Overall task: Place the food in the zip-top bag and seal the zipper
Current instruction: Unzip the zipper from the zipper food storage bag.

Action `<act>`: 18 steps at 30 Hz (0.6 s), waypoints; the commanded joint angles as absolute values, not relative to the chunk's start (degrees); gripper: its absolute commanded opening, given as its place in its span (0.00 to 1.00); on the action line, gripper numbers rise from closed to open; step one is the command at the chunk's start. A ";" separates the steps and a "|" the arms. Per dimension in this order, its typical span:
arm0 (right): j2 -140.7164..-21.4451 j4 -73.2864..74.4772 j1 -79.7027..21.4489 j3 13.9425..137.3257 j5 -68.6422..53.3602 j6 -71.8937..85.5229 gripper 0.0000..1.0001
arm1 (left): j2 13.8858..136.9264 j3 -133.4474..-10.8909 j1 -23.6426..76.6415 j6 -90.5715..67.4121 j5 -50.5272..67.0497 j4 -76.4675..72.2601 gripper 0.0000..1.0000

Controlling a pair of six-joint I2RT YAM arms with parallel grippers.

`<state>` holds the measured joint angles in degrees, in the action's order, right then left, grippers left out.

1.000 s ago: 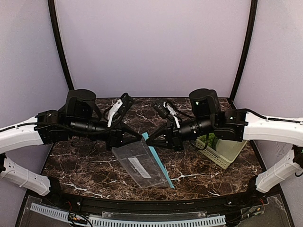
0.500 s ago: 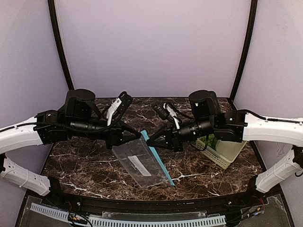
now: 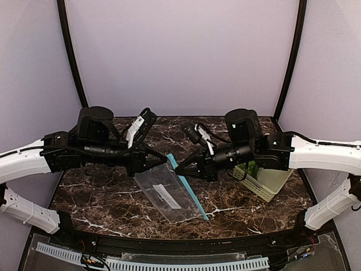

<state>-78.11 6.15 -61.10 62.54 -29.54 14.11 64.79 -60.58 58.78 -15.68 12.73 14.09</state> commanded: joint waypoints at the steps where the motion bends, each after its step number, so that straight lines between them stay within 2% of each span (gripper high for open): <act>1: -77.70 6.90 -60.94 61.29 -29.64 14.84 0.00 | 63.17 -60.24 58.51 -16.57 8.84 16.12 0.01; 18: -78.12 6.76 -60.99 59.74 -28.66 15.61 0.00 | 62.74 -59.40 54.53 -20.43 8.76 16.24 0.01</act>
